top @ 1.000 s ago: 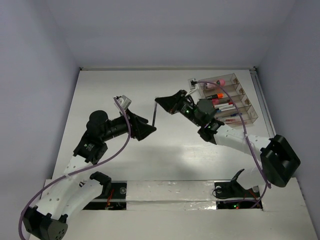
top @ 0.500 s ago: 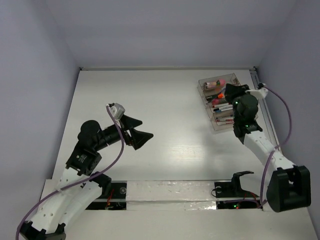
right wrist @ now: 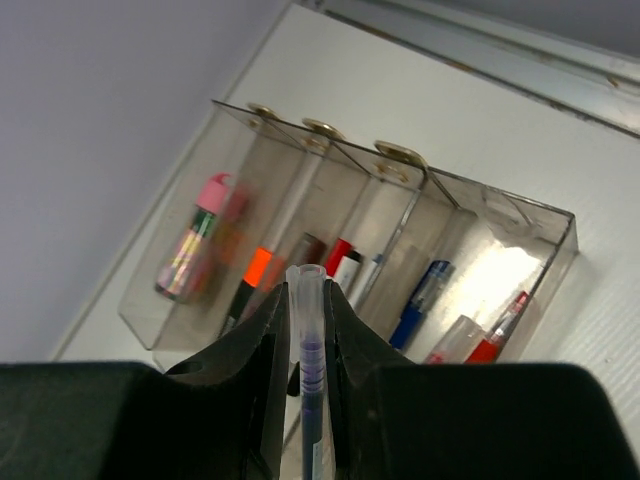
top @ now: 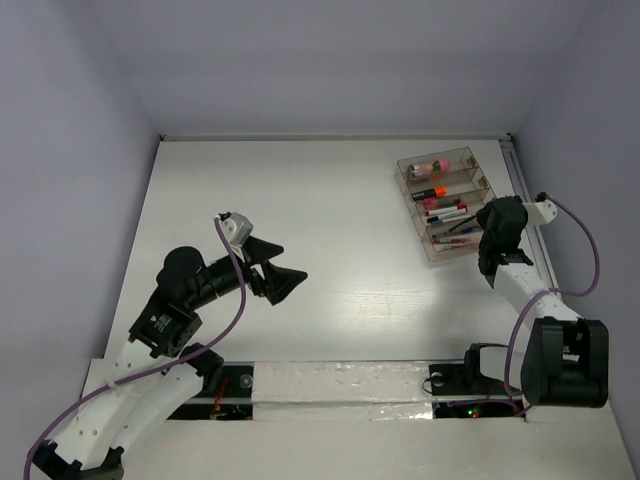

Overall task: Sort the stationery into containers
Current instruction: Place the pen in the storage box, then reset both arms

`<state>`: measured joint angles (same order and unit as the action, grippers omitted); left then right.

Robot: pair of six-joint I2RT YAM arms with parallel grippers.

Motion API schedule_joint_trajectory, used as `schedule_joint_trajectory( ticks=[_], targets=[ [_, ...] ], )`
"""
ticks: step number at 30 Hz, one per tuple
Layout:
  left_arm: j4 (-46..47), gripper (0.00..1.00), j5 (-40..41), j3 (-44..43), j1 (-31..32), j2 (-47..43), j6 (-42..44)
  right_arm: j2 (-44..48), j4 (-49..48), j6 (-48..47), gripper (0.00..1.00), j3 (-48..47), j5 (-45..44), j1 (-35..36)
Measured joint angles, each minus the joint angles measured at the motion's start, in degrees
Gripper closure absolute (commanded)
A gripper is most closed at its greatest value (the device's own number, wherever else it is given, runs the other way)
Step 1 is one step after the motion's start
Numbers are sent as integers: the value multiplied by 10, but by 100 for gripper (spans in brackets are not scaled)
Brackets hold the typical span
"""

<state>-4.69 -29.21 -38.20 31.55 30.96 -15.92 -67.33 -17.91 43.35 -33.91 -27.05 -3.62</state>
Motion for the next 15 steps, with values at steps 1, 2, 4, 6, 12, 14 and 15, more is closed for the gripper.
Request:
schedule_joint_trajectory(
  ticks=[1,2,4,6,12,14,15],
  targets=[
    [0,1,2,0,0,-1,0,-10,1,2,100,0,0,-1],
    [0,1,4,0,0,-1,0,-21,2,4,100,0,0,-1],
    [-1,1,8,0,0,-1,0,-38,6,9,100,0,0,-2],
    [-3,1,8,0,0,-1,0,-50,7,15,92,1,0,-2],
    [-4,1,10,0,0,0,0,-56,9,24,26,2,-1,-2],
    [-4,1,11,0,0,0,0,-50,15,21,12,2,-1,-2],
    [-4,1,11,0,0,0,0,-43,20,19,4,2,-1,-2]
  ],
)
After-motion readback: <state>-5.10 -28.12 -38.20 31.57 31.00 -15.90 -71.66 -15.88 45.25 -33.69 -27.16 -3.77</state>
